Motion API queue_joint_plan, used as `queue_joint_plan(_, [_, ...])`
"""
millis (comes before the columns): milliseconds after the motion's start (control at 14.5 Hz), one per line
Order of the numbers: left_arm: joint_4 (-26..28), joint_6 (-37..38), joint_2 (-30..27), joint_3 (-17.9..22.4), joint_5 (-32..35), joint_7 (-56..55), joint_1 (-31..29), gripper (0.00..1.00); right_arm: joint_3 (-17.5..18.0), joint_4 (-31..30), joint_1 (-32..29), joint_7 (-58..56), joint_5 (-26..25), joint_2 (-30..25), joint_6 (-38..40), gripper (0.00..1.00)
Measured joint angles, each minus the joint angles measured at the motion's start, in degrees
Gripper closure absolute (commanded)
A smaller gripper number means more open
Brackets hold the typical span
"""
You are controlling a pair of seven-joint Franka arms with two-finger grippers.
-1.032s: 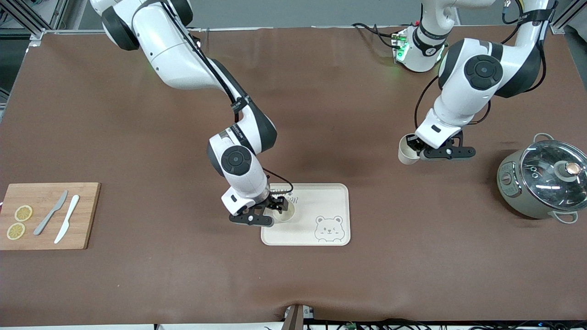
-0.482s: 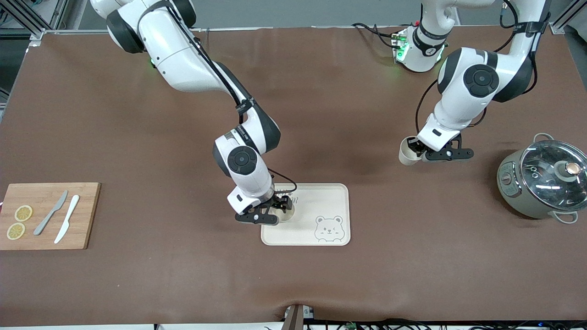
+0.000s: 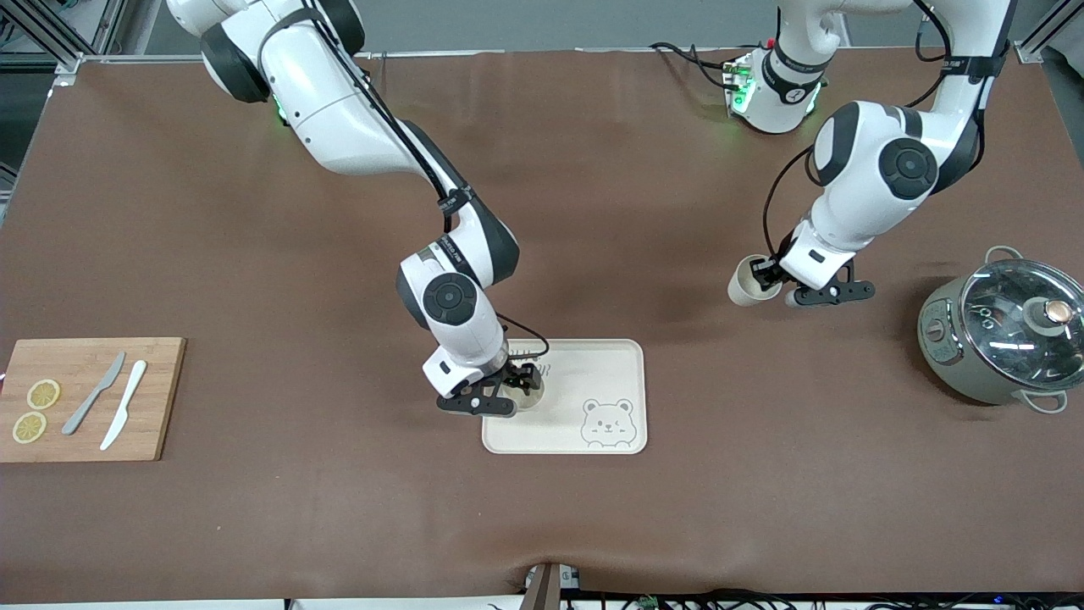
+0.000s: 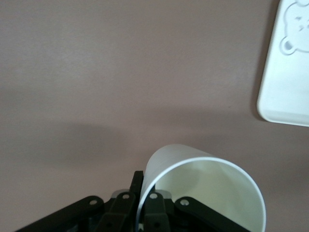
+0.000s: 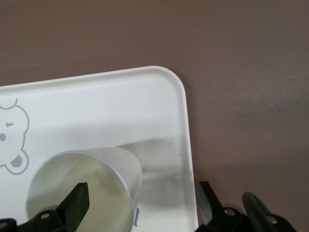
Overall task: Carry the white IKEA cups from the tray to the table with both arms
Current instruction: 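Carry the cup off the tray with the left gripper toward the pot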
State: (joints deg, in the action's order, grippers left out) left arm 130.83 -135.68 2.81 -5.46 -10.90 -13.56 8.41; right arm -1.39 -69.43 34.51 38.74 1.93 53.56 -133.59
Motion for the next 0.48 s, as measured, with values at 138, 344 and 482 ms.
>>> queue_joint_plan(138, [0.1,-0.5,0.7,0.0,-1.2,1.5,-1.2,1.00,0.0,0.0,0.0,0.0,0.0,0.1,-0.1,0.00])
queue_joint_plan(344, [0.2,-4.1,3.6,0.0,-1.4,2.5,-1.5,1.00,0.0,0.0,0.0,0.0,0.0,0.5,-0.5,0.00])
queue_joint_plan(482, [0.2,-6.1,5.6,-0.1,-1.4,3.1,-1.5,1.00,0.0,0.0,0.0,0.0,0.0,0.6,-0.6,0.00])
